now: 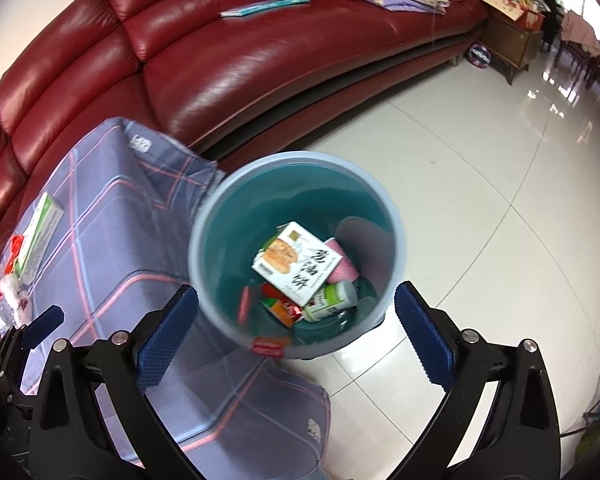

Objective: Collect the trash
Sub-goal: 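Move both open tools back over the table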

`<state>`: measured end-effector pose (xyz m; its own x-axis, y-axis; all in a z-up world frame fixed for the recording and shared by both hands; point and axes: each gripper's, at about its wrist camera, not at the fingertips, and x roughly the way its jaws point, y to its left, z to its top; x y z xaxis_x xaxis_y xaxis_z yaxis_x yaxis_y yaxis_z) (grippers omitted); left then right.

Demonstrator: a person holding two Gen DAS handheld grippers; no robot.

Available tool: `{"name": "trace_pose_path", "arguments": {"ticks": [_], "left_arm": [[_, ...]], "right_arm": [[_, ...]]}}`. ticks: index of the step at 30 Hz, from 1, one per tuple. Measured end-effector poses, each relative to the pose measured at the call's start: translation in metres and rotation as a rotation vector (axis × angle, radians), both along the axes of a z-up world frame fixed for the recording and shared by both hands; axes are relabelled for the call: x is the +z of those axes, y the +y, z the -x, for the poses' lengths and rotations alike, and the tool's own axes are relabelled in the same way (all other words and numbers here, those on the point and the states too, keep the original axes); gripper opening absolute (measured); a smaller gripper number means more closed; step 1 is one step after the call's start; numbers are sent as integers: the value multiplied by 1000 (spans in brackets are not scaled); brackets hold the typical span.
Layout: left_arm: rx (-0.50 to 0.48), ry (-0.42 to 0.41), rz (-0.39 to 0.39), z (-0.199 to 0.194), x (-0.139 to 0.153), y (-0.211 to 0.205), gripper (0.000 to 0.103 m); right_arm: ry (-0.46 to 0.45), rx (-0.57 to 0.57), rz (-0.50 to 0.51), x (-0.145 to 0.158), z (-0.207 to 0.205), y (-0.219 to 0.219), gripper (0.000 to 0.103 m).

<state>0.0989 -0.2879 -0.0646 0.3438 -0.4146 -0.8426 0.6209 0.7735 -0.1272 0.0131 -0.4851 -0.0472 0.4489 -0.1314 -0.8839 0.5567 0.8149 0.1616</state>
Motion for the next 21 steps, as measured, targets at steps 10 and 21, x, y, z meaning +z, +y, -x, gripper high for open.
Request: {"name": "trace_pose_path", "arguments": {"ticks": [10,21], "left_arm": [[146,-35,19,-7,21,94,99],[319,-30,15,-21,22,214,99]], "right_arm": [[-22,142,-10,20,-32,78,95],[-3,303,-21,26,-78,173,95]]}}
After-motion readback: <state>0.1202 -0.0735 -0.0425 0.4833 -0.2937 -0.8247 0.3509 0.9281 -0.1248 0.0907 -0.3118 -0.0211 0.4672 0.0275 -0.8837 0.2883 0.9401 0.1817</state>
